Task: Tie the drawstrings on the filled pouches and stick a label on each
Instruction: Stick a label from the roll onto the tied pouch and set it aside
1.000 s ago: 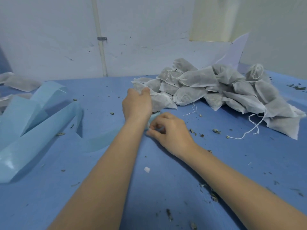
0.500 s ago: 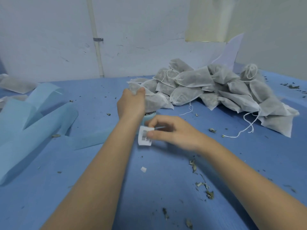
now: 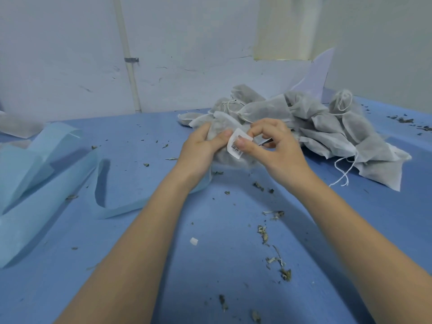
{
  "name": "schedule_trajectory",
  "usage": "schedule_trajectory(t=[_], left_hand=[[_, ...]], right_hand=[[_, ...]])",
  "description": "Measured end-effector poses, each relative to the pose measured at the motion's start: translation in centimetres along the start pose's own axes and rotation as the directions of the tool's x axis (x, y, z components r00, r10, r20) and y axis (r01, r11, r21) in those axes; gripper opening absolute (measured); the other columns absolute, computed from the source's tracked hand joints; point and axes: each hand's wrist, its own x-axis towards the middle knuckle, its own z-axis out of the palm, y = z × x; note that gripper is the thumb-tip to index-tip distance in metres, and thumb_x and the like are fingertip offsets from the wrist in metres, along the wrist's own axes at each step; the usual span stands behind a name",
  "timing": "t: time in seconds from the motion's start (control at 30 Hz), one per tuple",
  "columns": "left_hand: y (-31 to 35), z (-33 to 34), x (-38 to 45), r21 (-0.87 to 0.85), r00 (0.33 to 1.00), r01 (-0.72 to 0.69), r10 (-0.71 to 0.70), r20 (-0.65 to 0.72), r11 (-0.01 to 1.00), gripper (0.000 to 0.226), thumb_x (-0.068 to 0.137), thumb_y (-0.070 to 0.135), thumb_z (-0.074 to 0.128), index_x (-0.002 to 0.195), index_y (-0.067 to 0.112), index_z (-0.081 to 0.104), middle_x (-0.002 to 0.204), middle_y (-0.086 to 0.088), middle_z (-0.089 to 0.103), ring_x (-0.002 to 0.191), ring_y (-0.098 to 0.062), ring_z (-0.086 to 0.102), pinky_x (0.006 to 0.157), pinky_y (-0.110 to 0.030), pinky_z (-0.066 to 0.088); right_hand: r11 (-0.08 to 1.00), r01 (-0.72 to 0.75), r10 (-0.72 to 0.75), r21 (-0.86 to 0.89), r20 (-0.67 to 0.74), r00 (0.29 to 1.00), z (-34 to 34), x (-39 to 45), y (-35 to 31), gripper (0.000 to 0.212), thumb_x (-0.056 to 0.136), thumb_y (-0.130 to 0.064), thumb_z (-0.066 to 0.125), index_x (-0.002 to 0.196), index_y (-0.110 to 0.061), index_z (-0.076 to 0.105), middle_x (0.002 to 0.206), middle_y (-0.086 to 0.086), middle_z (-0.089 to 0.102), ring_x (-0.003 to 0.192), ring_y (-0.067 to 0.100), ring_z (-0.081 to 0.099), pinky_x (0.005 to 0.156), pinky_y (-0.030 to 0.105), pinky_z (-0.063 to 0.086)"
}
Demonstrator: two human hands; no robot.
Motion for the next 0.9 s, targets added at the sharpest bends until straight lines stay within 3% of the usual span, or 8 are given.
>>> schedule_trajectory(t=[0.23, 0.33, 0.43, 0.57, 0.73, 0.83, 0.9], left_hand=[[0.21, 0.24, -0.30, -0.088, 0.996, 0.029, -0.022, 0.085, 0.996, 0.029, 0.091, 0.021, 0.057, 0.110, -0.001, 0.060, 0.095, -0.009, 0.066, 0.087, -0.020, 0.063, 0.084, -0.040, 0.049], [0.29, 0.04, -0.48, -0.042, 0.988, 0.018, -0.012, 0.153, 0.999, 0.042, 0.073, 0.019, 0.071, 0.110, 0.002, 0.062, 0.101, -0.013, 0.068, 0.093, -0.025, 0.065, 0.086, -0.041, 0.051], [0.17, -0.13, -0.49, -0.046, 0.980, 0.047, -0.037, 0.197, 0.998, 0.050, 0.064, 0.014, 0.064, 0.112, 0.001, 0.061, 0.106, -0.017, 0.067, 0.095, -0.027, 0.064, 0.089, -0.044, 0.050], [-0.13, -0.12, -0.61, -0.074, 0.964, 0.060, -0.039, 0.264, 0.995, 0.045, 0.066, 0.008, 0.064, 0.110, 0.003, 0.061, 0.106, -0.018, 0.065, 0.096, -0.029, 0.061, 0.086, -0.044, 0.043], [-0.27, -0.14, -0.35, -0.110, 0.953, 0.049, -0.013, 0.303, 0.993, 0.040, 0.065, 0.005, 0.066, 0.105, 0.009, 0.063, 0.106, -0.016, 0.066, 0.098, -0.029, 0.062, 0.091, -0.048, 0.045], [-0.33, 0.18, -0.30, -0.124, 0.971, 0.063, -0.032, 0.236, 0.990, 0.035, 0.064, 0.006, 0.067, 0.099, 0.006, 0.065, 0.096, -0.014, 0.067, 0.089, -0.028, 0.062, 0.079, -0.041, 0.043], [-0.25, 0.64, -0.30, -0.155, 0.988, 0.072, -0.049, 0.148, 0.985, 0.021, 0.068, 0.008, 0.069, 0.090, 0.005, 0.067, 0.083, -0.010, 0.068, 0.076, -0.023, 0.063, 0.070, -0.034, 0.045]], right_hand=[[1.000, -0.014, 0.015, -0.017, 0.051, 0.999, -0.44, 0.25, 0.25, 0.017, 0.075, -0.033, 0.078, 0.073, -0.030, 0.062, 0.105, -0.014, 0.056, 0.097, -0.003, 0.050, 0.082, 0.006, 0.035], [0.998, -0.042, 0.042, 0.035, 0.026, 0.999, -0.53, 0.10, 0.25, 0.019, 0.075, -0.028, 0.080, 0.071, -0.025, 0.061, 0.092, -0.011, 0.060, 0.088, 0.005, 0.055, 0.080, 0.020, 0.042], [0.980, -0.139, 0.140, 0.143, -0.004, 0.990, -0.56, 0.04, 0.07, 0.025, 0.071, -0.028, 0.082, 0.080, -0.024, 0.059, 0.093, -0.005, 0.067, 0.094, 0.016, 0.063, 0.079, 0.033, 0.050], [0.914, -0.228, 0.225, 0.335, 0.048, 0.973, -0.42, -0.10, -0.15, 0.043, 0.069, -0.038, 0.077, 0.104, -0.022, 0.059, 0.095, 0.001, 0.073, 0.088, 0.013, 0.069, 0.075, 0.031, 0.054], [0.910, -0.152, 0.200, 0.387, -0.086, 0.976, -0.17, -0.05, -0.22, 0.017, 0.076, -0.021, 0.079, 0.090, -0.015, 0.072, 0.086, 0.003, 0.075, 0.078, 0.011, 0.071, 0.066, 0.020, 0.054], [0.925, -0.142, 0.177, 0.352, -0.068, 0.982, -0.20, 0.02, 0.02, 0.009, 0.081, -0.026, 0.074, 0.088, -0.021, 0.073, 0.078, -0.007, 0.074, 0.075, 0.002, 0.068, 0.062, 0.014, 0.049], [0.930, -0.152, 0.151, 0.336, 0.029, 0.988, -0.31, -0.09, 0.15, 0.018, 0.085, -0.027, 0.071, 0.102, -0.022, 0.072, 0.090, -0.012, 0.074, 0.088, 0.002, 0.068, 0.074, 0.018, 0.051]])
